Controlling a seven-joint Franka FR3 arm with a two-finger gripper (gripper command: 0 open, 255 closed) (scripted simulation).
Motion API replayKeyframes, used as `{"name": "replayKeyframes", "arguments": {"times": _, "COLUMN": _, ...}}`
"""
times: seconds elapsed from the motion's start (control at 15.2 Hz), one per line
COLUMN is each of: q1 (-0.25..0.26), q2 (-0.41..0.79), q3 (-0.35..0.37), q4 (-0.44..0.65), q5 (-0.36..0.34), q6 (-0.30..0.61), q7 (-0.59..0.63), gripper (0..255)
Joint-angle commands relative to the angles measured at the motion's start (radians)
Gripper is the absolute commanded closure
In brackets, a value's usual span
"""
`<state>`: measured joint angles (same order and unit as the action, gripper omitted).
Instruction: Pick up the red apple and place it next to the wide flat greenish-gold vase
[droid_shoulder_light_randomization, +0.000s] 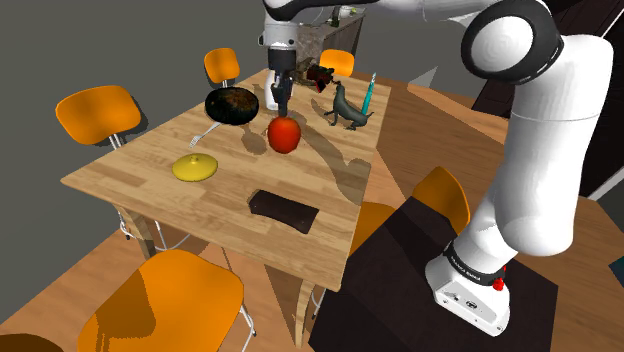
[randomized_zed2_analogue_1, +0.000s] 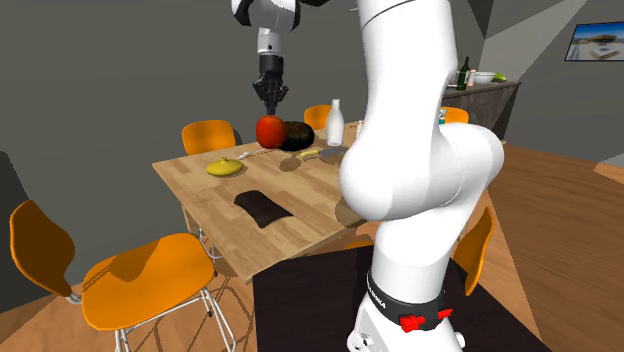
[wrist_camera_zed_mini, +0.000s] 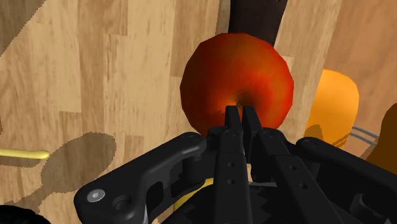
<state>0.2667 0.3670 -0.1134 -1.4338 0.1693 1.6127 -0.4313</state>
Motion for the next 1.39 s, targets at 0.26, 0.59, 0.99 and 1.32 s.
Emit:
{"name": "replayKeyframes", "arguments": {"times": 0.26, "q1": 0.057, "q2": 0.160, "q3": 0.037, "q4": 0.248, "q5": 0.015, "q6": -0.072, "q7": 0.111, "gripper": 255}}
{"name": "replayKeyframes", "arguments": {"times": 0.59, "q1": 0.097, "q2": 0.401, "q3": 0.065, "q4": 0.646, "q5": 0.025, "q6": -0.214, "q7": 0.211, "gripper": 255}}
{"name": "replayKeyframes", "arguments": {"times": 0.99, "q1": 0.109, "q2": 0.401, "q3": 0.064, "q4": 0.577, "q5": 0.026, "q6": -0.146, "q7": 0.209, "gripper": 255}}
{"name": "replayKeyframes", "arguments": {"times": 1.32, "q1": 0.114, "q2": 0.380, "q3": 0.062, "q4": 0.473, "q5": 0.026, "q6": -0.064, "q7": 0.196, "gripper": 255}}
